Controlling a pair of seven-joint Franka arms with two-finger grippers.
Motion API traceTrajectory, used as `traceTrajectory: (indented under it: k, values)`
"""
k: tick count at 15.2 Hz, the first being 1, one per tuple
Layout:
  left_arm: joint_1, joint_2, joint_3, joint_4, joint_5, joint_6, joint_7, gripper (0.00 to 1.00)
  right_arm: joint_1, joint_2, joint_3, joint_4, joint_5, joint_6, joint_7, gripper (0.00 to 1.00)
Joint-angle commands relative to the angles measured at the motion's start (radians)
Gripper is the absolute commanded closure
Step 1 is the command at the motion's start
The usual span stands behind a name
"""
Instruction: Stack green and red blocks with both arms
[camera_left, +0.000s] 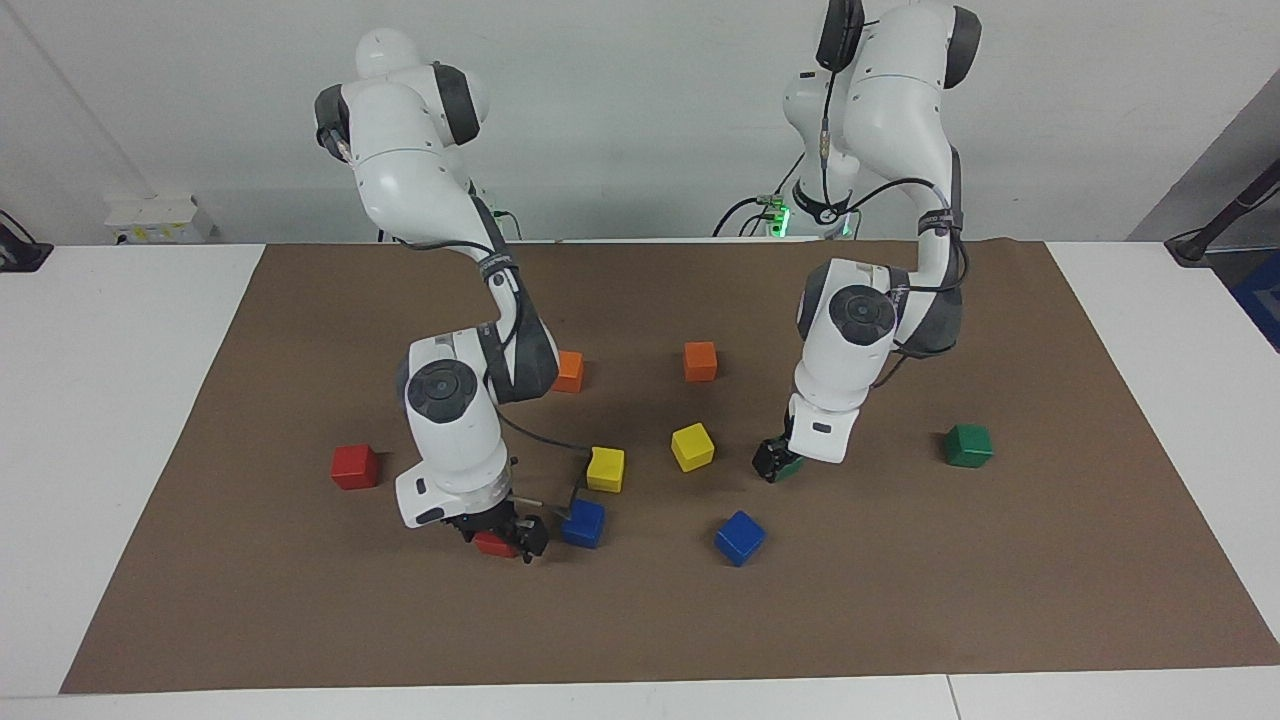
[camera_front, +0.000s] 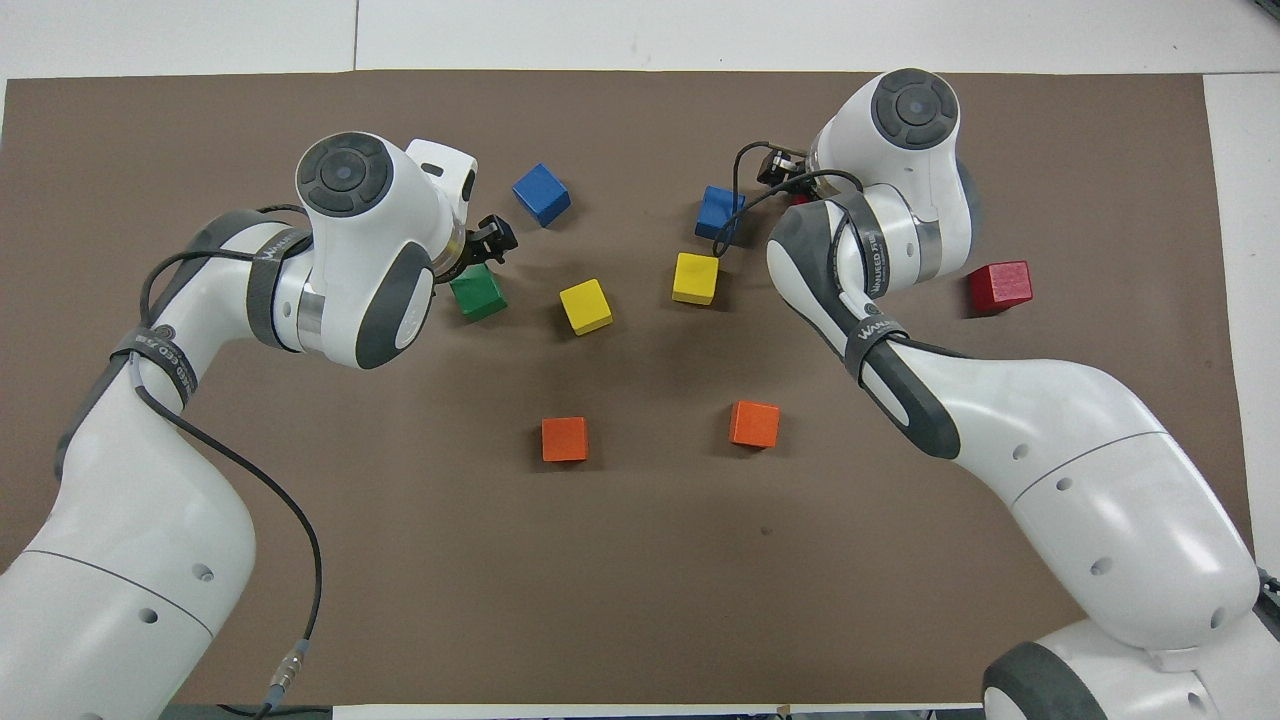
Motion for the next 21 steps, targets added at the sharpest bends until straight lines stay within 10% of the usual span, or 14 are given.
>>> traceTrajectory:
  k: [1,5,7,14,21]
  values:
    - [-0.024,-0.041,0.015,-0.115,0.021,0.091,-0.021,0.00,0.000,-0.036,0.004,-0.057,-0.014,0.009,0.021,1.00]
    - [-0.032,-0.043,0.015,-0.139,0.021,0.133,-0.072,0.11,-0.001,-0.039,0.006,-0.048,-0.012,-0.002,0.021,1.00]
    - [-0.030,-0.044,0.017,-0.114,0.021,0.077,-0.104,0.99,-0.009,-0.056,0.006,-0.043,-0.020,-0.041,0.014,1.00]
    - [0.169,-0.229,0.014,-0.050,0.021,-0.310,0.363,1.00,-0.102,-0.291,0.004,-0.243,-0.019,-0.194,-0.271,1.00]
    - [0.372,-0.221,0.014,-0.077,0.001,-0.251,0.934,1.00,-0.274,-0.476,0.006,-0.563,-0.017,-0.033,-0.578,1.00]
